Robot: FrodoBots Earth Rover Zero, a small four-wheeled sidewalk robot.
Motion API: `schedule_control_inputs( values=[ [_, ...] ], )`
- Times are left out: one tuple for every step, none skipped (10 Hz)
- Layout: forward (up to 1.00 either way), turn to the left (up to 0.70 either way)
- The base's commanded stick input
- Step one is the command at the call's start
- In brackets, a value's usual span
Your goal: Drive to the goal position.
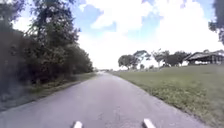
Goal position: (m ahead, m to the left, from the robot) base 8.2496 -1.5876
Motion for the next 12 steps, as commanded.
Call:
schedule_control_inputs(
  values=[
    [0.70,0.00],
    [0.70,0.00],
    [0.70,0.00],
    [0.70,0.00],
    [0.70,0.00],
    [0.70,0.00],
    [0.70,0.00],
    [0.70,0.00],
    [0.70,0.00],
    [0.70,0.00],
    [0.70,0.00],
    [0.70,0.00]
  ],
)
